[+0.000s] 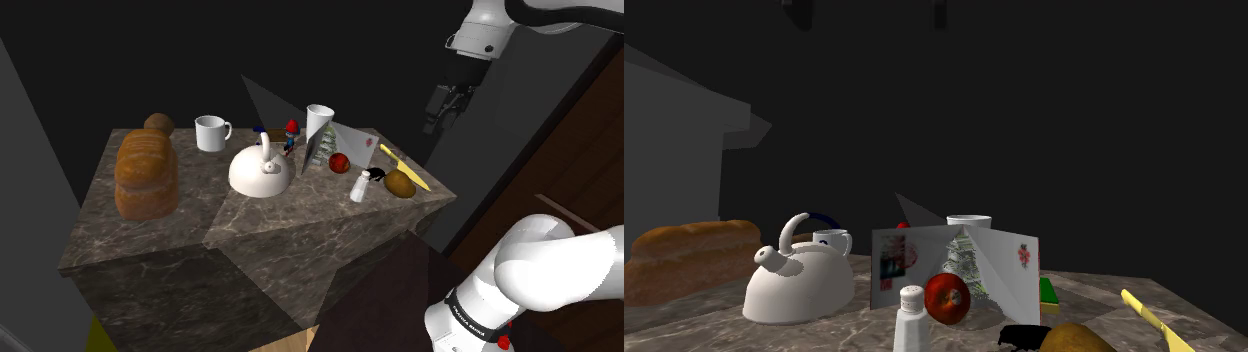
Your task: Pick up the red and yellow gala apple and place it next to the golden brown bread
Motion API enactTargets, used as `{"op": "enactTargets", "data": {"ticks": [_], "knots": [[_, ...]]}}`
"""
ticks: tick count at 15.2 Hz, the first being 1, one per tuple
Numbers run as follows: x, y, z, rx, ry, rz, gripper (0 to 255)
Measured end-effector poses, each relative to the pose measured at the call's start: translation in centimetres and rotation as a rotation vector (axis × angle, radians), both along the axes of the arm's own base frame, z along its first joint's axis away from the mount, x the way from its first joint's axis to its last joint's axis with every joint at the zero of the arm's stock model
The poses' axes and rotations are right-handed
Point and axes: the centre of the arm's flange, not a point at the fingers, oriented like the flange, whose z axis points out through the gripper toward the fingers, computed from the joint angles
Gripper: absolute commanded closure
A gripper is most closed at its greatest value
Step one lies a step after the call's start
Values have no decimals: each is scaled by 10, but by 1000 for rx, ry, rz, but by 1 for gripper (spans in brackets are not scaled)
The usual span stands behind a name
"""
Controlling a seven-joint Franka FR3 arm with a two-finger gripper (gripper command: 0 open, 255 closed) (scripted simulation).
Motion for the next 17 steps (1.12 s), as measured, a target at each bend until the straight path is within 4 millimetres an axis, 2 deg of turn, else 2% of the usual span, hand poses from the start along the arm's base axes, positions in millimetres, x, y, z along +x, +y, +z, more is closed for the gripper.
{"op": "enactTargets", "data": {"ticks": [2,6,10,17], "knots": [[4,-4,-3,3,0,12,0],[35,-29,-30,28,-3,106,0],[72,-59,-60,55,-8,213,0],[143,-87,-115,103,-18,403,0]]}}
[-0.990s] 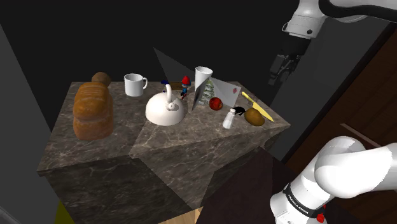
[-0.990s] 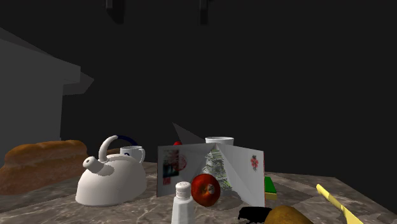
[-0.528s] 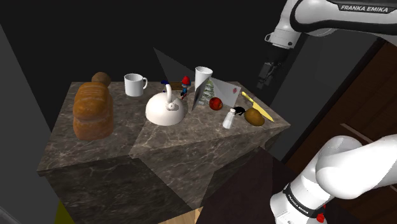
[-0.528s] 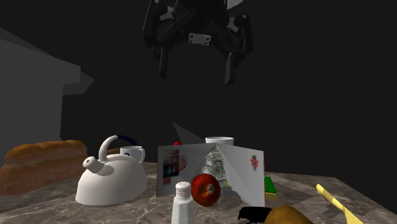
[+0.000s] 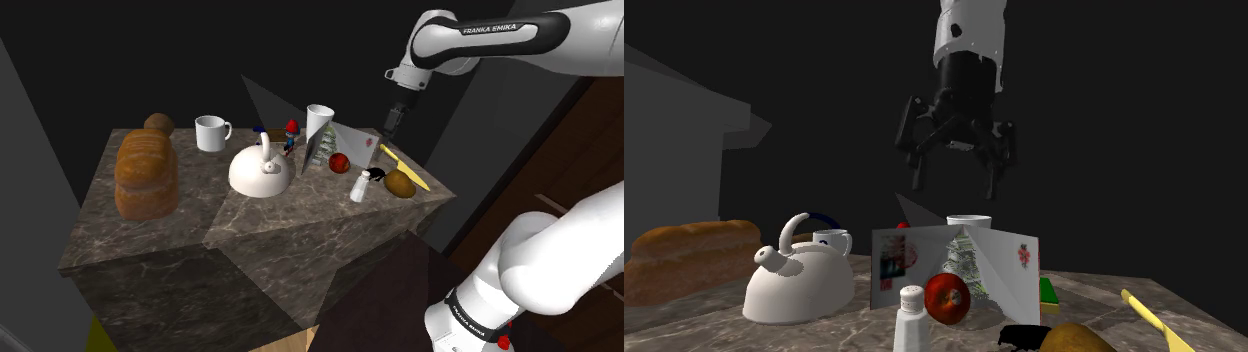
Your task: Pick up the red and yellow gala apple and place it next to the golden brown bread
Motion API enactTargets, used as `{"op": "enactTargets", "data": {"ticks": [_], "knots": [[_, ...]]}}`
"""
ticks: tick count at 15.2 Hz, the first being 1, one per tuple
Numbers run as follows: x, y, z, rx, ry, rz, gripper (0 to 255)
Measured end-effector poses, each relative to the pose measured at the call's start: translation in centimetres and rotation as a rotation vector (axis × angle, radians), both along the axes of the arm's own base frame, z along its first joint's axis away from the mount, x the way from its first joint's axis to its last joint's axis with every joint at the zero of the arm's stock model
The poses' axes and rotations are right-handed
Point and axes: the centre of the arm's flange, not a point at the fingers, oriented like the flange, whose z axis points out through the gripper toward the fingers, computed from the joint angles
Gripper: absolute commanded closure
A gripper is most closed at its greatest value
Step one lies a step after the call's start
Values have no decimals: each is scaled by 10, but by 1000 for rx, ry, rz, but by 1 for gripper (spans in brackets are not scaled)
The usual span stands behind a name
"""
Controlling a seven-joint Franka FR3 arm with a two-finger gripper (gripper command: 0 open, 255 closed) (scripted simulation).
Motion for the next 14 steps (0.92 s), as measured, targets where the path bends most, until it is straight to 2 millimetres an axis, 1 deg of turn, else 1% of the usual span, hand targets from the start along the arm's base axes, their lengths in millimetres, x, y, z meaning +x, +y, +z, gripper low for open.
{"op": "enactTargets", "data": {"ticks": [2,6,7,9,10,12,14], "knots": [[22,-4,-18,13,-2,54,0],[64,-13,-47,40,-7,163,0],[76,-13,-58,47,-8,190,0],[100,-15,-70,60,-10,245,0],[108,-15,-78,67,-11,272,0],[133,-15,-97,80,-15,326,0],[155,-10,-111,93,-16,381,0]]}}
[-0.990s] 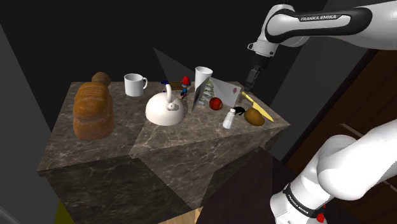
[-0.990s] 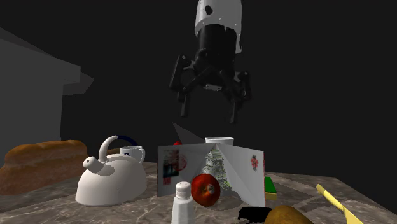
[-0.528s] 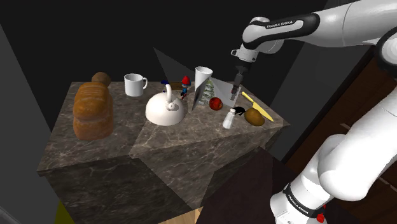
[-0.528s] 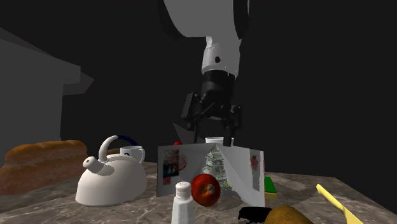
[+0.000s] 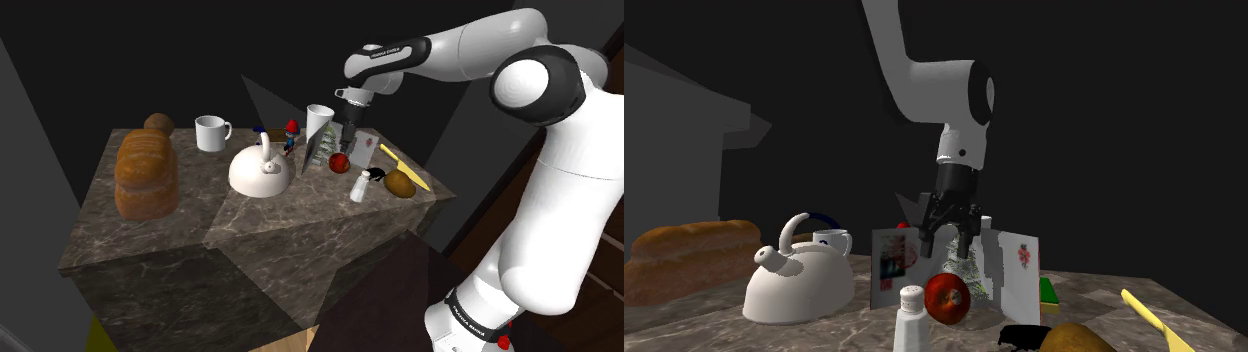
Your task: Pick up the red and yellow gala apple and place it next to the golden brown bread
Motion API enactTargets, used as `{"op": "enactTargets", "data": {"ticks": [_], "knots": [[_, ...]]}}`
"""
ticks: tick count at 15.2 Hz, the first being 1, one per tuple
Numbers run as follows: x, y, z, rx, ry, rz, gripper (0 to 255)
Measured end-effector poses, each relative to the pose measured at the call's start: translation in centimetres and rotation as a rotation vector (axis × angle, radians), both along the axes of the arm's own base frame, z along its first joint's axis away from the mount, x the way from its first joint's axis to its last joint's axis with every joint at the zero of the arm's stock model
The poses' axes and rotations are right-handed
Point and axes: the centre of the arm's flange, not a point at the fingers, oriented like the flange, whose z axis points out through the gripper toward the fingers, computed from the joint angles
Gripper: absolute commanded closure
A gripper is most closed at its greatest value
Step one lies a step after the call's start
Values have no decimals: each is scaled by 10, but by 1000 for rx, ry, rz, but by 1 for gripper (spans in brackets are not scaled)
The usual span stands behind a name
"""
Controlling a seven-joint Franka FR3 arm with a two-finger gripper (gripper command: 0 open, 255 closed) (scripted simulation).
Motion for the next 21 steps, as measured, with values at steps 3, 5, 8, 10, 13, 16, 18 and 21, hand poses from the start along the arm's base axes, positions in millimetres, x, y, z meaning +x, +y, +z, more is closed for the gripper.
{"op": "enactTargets", "data": {"ticks": [3,5,8,10,13,16,18,21], "knots": [[15,2,-15,10,-2,39,0],[16,4,-26,12,-2,44,0],[16,5,-32,10,-18,42,0],[15,5,-33,10,-29,42,0],[15,5,-33,11,-32,42,0],[15,5,-33,10,-32,40,255],[16,0,-29,5,-45,33,255],[21,3,-28,10,-50,41,255]]}}
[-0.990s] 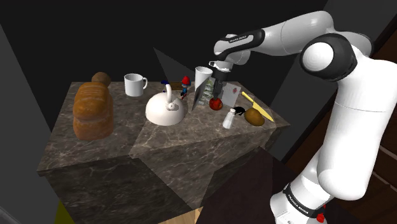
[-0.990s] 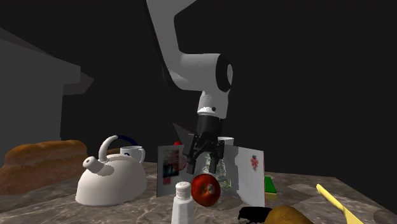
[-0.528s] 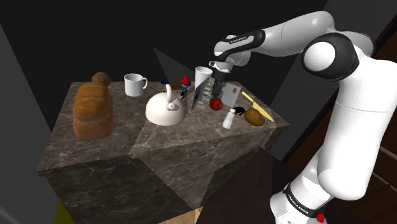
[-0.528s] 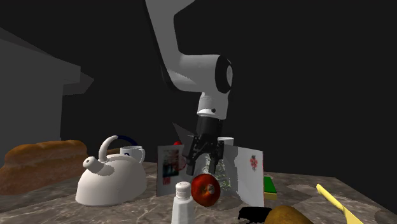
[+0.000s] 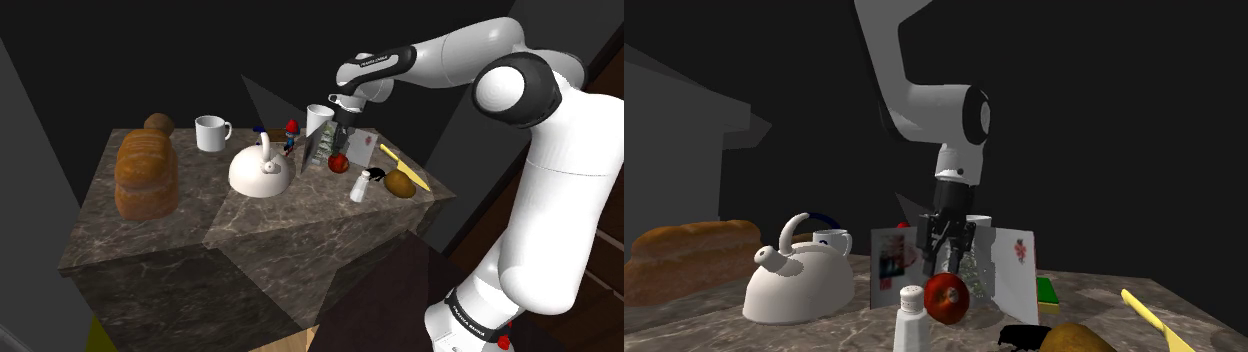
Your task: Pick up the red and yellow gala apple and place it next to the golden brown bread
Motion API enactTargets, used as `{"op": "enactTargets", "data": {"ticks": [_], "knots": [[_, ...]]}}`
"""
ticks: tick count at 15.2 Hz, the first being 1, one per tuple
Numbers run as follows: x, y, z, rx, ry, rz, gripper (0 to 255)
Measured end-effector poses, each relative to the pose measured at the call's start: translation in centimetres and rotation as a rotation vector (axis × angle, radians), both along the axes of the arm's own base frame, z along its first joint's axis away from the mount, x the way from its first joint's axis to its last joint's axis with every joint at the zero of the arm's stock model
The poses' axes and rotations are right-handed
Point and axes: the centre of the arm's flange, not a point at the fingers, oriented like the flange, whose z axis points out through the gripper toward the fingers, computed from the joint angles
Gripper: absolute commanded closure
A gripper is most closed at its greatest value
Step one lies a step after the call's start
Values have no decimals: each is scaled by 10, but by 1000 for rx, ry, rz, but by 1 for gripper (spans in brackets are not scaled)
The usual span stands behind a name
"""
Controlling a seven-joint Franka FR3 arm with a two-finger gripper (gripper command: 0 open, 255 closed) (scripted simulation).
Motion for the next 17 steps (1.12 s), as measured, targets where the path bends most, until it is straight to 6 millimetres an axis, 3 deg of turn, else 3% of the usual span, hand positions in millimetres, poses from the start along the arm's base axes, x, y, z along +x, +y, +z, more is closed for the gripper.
{"op": "enactTargets", "data": {"ticks": [4,7,15,16,17], "knots": [[6,0,3,3,-13,4,255],[0,10,1,36,-7,-13,255],[-7,5,26,1,45,4,255],[-7,5,26,1,45,4,0],[-7,5,26,1,45,4,0]]}}
